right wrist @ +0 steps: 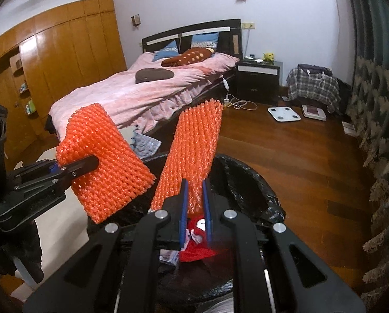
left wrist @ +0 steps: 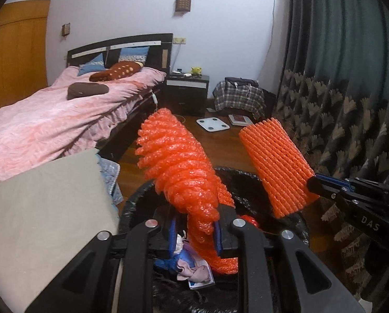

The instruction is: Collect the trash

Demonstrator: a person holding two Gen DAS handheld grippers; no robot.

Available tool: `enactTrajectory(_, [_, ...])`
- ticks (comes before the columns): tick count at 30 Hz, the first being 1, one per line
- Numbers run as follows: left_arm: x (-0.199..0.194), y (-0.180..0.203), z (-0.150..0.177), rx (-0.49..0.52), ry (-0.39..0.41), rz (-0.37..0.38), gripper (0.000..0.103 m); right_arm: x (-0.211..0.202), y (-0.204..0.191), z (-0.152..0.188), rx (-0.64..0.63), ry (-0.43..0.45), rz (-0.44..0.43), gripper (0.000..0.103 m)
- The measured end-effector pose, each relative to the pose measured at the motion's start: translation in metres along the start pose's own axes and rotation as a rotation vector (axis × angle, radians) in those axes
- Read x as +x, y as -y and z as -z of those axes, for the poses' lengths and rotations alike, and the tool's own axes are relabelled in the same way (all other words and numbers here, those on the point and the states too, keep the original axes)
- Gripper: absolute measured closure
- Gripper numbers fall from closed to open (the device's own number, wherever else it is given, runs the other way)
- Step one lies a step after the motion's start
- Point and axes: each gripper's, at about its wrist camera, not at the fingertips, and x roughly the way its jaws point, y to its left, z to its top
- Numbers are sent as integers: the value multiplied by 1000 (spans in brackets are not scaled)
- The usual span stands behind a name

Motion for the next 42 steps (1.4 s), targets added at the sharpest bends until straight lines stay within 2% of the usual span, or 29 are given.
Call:
enactTrajectory(12, [31,8,2,14,-27,20,79,27,21,14,26,-52,27,92])
enactTrajectory(17, [42,7,4,9,-49,31,74,39,25,19,25,-75,34,90])
enactTrajectory(19, [48,6,5,8,-69,42,68,44,25,21,24,-85,39,89])
enactTrajectory(21, [52,2,6,-7,-82,50,61,49,26,21,26,-93,45,84])
enactTrajectory(23, [54,0,7,-20,-93,53,55,51,26,21,29,-93,48,70])
enactTrajectory(26, [55,-6,7,-38,-100,52,46,49,26,20,31,-81,58,54])
enactTrajectory(28, [53,-12,6,-58,-102,55,39,49,27,19,33,-69,55,48])
enactTrajectory(29, [52,-13,5,-64,-100,53,37,48,28,18,33,-62,57,39])
enactTrajectory(32, [49,-21,2,-81,-95,42,31,44,29,16,38,-38,65,24])
enactTrajectory(38, [31,-30,-5,-89,-55,-11,21,32,31,10,57,-11,60,11])
enactTrajectory(42, [10,-37,-11,-85,-7,-53,13,21,29,3,63,0,53,9])
